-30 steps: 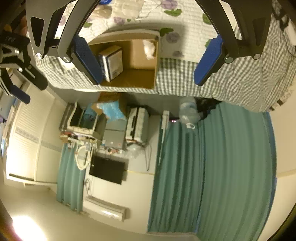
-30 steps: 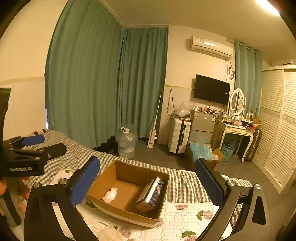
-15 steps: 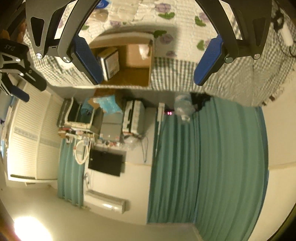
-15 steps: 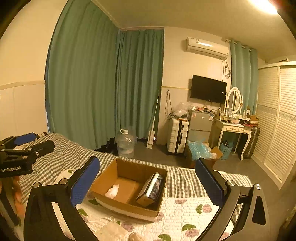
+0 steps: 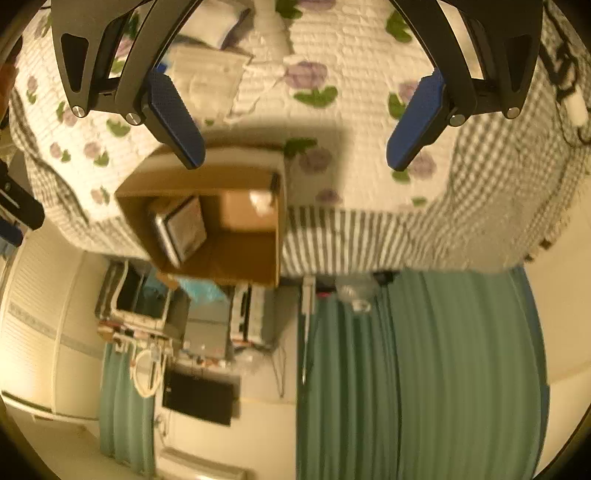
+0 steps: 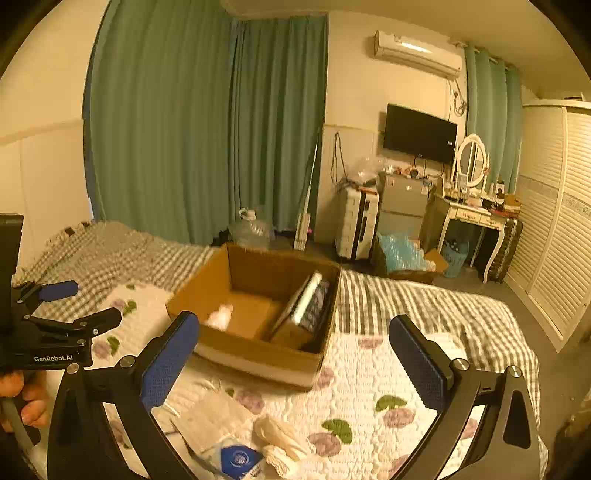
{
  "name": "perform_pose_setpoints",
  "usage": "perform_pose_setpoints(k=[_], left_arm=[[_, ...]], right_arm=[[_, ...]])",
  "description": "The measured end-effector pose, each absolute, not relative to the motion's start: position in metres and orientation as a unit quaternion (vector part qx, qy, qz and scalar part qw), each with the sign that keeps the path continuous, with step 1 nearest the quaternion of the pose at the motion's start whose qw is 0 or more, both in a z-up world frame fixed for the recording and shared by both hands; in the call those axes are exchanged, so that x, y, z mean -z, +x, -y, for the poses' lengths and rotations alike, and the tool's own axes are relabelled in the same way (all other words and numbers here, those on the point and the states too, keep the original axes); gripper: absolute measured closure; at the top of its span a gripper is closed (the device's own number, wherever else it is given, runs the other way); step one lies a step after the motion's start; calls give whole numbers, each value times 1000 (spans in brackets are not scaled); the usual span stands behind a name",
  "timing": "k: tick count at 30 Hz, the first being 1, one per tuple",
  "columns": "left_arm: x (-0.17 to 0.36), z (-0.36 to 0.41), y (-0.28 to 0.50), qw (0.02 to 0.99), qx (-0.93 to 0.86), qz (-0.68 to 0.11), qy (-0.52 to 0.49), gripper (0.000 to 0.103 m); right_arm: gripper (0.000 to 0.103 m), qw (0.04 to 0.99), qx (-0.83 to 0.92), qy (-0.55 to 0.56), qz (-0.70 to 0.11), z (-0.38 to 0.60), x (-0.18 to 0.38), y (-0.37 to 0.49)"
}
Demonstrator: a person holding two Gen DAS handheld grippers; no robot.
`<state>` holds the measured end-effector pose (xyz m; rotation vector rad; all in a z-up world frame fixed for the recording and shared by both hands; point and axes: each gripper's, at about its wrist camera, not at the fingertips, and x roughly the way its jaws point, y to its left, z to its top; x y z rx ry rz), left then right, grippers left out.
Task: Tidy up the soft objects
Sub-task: 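Move both tools back toward the remaining items on the quilt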
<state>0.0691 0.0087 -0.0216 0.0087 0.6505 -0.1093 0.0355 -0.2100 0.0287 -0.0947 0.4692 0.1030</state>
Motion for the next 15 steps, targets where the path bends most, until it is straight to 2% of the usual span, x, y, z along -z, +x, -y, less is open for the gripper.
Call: perform_pose_setpoints(k=[2, 7, 10, 15], left_arm=[[37, -10, 72, 941, 51, -335, 2, 10], [84, -15, 80, 921, 46, -387, 1, 13], [110, -15, 79, 906, 49, -419, 6, 19], [139, -17, 75, 890, 59, -452, 14, 19]], right_arm=[[0, 967, -50, -53, -244, 209, -14, 39], [0, 957, -48, -63, -278, 214, 23, 46], [0, 949, -45, -61, -307, 217, 49, 51], [0, 936, -37, -53, -345, 225, 83, 59]])
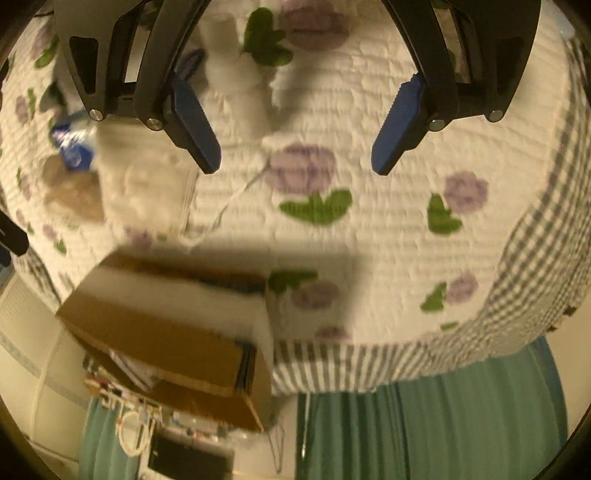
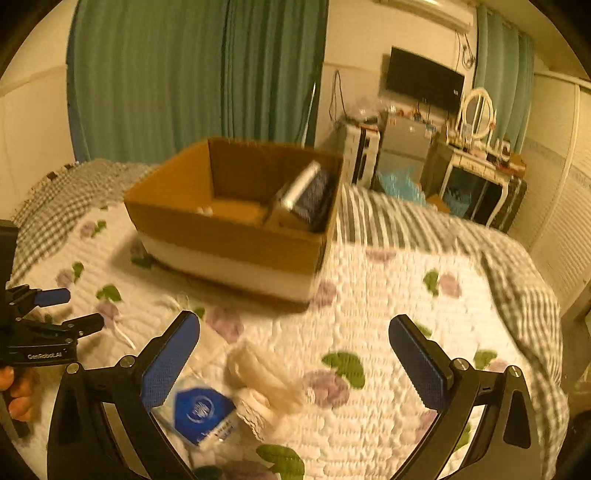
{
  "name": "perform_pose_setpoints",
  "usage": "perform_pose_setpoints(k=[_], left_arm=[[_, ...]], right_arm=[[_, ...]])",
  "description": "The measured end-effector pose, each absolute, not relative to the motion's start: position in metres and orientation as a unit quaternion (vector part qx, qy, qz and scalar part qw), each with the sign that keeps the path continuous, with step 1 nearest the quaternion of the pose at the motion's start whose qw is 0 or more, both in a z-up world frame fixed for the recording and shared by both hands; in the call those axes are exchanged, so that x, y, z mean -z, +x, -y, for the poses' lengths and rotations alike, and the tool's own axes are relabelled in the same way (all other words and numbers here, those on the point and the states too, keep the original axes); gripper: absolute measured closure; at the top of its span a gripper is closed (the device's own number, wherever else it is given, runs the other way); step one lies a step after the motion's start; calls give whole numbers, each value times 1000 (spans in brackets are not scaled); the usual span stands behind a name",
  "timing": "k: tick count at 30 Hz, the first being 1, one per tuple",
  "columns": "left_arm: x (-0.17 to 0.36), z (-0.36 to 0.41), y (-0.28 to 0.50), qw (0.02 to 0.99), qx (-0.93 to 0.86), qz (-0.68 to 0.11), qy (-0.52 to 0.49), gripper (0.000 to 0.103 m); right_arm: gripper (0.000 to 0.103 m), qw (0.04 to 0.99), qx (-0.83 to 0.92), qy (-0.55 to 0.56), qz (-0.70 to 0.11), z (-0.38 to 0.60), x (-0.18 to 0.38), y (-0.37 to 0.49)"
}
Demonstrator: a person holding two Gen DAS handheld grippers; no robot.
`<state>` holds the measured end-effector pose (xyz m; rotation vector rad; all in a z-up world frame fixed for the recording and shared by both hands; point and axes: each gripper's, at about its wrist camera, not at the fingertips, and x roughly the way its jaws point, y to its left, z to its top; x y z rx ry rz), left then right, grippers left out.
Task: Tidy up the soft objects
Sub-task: 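Move both tools back toward the remaining items on the quilt, then grasp the white cup with the left tool while the right tool grasps the lace cloth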
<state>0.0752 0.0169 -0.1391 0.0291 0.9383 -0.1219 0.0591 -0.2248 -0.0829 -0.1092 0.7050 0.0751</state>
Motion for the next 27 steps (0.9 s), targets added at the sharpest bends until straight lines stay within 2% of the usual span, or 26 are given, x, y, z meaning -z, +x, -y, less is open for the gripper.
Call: perform_pose_setpoints(k=[13, 15, 17, 20, 22, 23, 24, 25, 26, 27], left_arm=[[169, 1, 39, 870, 93, -483, 44, 19], [172, 3, 38, 867, 102, -486, 43, 33], [174, 6, 36, 866, 112, -486, 40, 40], [171, 9, 34, 867, 124, -482, 35, 59], [169, 11, 32, 867, 129, -481, 34, 65], [168, 12, 30, 867, 134, -480, 34, 72], [167, 12, 30, 866, 145, -478, 33, 77], [165, 14, 31, 865, 156, -476, 33, 78], [162, 14, 30, 868, 159, -469, 36, 78], [161, 14, 30, 868, 162, -467, 35, 79]], right_arm=[[1, 911, -35, -61, -407, 219, 138, 64], [2, 906, -41, -61, -416, 218, 145, 63], [4, 903, -41, -59, -424, 217, 153, 62], [10, 900, -41, -46, -431, 219, 159, 61], [19, 900, -40, -42, -432, 219, 160, 62], [23, 899, -41, -41, -433, 220, 160, 63], [35, 899, -44, -41, -435, 219, 161, 63], [55, 896, -50, -41, -440, 219, 162, 64], [64, 893, -54, -44, -445, 217, 163, 65], [79, 890, -56, -51, -449, 215, 165, 65]])
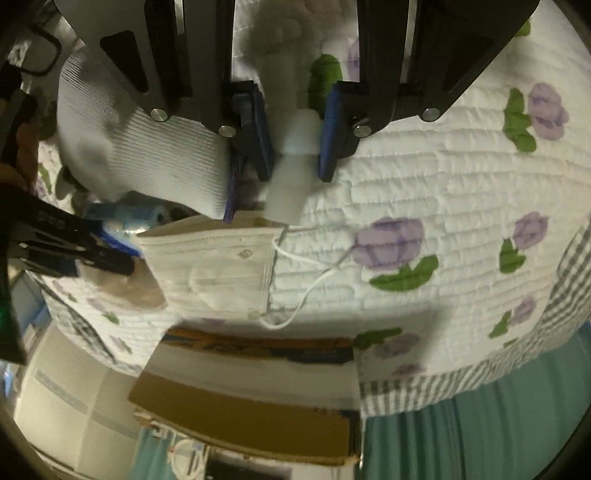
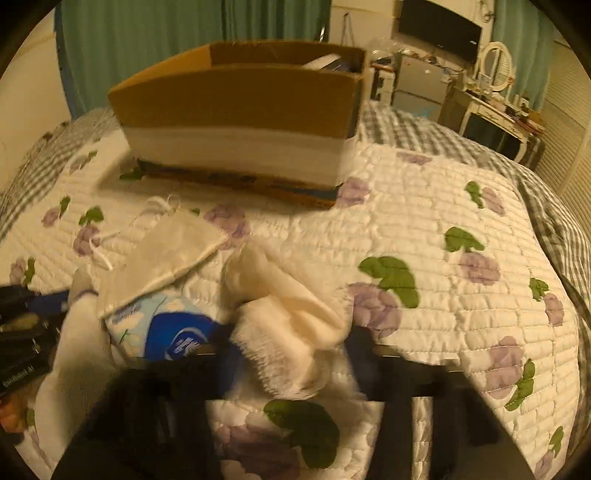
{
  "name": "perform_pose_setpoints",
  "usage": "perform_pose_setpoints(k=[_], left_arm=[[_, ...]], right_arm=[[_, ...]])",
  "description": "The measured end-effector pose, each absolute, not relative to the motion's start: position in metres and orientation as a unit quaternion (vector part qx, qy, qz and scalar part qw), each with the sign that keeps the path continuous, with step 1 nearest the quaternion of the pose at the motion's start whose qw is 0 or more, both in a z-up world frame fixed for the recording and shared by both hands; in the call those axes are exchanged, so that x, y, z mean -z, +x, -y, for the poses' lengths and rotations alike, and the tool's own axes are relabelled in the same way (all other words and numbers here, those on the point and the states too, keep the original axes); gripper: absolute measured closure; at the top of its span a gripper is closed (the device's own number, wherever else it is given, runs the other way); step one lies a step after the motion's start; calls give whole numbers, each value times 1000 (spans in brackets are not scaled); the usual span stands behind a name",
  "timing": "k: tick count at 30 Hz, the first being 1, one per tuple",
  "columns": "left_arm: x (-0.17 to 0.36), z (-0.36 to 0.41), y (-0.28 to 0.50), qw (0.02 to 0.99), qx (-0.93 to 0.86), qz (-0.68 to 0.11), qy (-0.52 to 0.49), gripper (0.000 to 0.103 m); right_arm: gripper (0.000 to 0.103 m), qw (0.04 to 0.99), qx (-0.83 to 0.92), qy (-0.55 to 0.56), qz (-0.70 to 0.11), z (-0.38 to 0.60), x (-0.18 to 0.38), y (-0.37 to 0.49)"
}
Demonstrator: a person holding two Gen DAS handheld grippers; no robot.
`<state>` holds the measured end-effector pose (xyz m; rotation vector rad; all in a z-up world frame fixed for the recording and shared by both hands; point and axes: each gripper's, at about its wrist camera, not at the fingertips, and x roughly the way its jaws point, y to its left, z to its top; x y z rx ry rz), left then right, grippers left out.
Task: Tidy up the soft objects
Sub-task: 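Grasp the white cup with the left tool while the right tool grasps the lace cloth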
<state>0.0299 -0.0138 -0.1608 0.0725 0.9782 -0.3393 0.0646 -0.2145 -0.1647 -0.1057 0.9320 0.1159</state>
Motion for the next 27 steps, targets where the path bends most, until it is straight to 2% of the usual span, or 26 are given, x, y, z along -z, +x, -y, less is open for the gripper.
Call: perform_pose_setpoints(k=[3, 13, 27], left_arm=[[159, 10, 33, 866, 163, -472, 26, 80], [131, -8, 30, 882, 145, -449, 3, 82], [35, -19, 4, 941, 123, -315, 12, 82]], right_arm=[[87, 890, -60, -63, -447, 208, 163, 61], [88, 909, -60, -64, -407, 200, 122, 42], [88, 943, -66, -61, -320, 199, 32, -1]])
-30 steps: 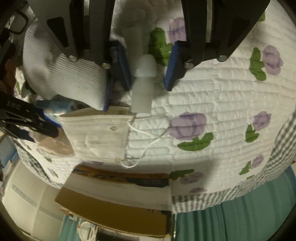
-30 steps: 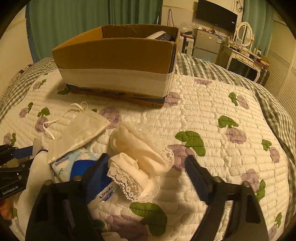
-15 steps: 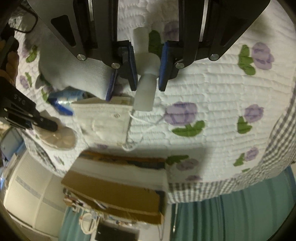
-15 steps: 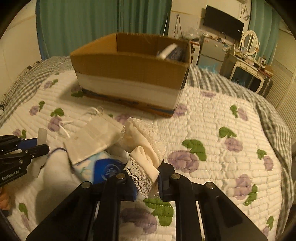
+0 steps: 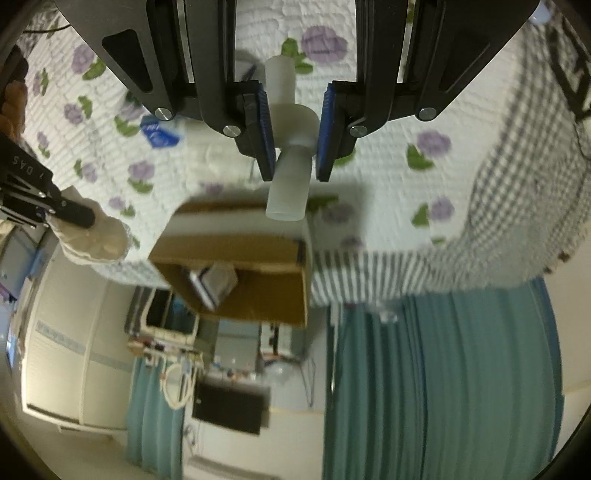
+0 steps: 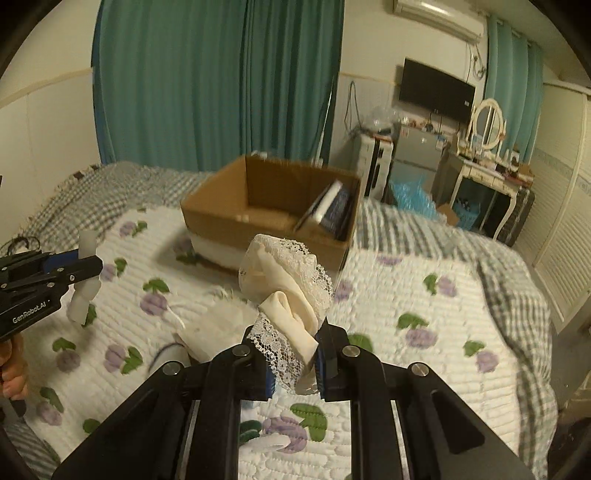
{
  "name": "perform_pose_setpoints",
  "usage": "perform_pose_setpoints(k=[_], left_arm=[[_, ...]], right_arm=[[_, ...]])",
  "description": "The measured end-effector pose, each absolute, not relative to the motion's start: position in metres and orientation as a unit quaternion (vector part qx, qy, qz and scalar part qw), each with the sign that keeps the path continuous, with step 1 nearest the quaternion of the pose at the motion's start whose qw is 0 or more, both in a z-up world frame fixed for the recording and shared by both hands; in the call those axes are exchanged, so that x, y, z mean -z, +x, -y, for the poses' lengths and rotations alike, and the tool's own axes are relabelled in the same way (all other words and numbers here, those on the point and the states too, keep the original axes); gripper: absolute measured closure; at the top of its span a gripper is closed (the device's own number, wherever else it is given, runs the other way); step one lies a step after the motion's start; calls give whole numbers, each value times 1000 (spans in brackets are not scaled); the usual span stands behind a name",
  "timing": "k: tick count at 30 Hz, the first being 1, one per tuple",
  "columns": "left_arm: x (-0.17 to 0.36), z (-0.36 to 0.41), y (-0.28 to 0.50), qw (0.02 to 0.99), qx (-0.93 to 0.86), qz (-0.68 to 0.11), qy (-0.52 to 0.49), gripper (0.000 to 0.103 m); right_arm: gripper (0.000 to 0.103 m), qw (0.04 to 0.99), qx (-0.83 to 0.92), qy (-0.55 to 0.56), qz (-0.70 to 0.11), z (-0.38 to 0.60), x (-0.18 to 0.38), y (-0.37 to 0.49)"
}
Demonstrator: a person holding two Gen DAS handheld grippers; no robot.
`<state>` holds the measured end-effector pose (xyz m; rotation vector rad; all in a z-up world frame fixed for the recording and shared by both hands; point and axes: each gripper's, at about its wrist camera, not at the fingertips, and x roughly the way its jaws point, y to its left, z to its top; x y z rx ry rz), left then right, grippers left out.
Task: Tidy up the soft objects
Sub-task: 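Grasp the white cup with the left tool while the right tool grasps the lace cloth, then carry cup and lace cloth over the box and release both inside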
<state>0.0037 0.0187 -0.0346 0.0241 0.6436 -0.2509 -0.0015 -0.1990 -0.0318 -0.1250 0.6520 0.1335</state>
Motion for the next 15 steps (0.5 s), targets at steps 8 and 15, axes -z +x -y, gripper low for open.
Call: perform_pose_setpoints(k=[8, 15], left_arm=[[-17, -17, -3, 956, 135, -259, -2, 82], [-56, -21, -3, 971, 119, -206, -17, 82]], right_arm=[[88, 962, -64, -59, -257, 204, -33, -18], [87, 974, -73, -61, -204, 197, -85, -21]])
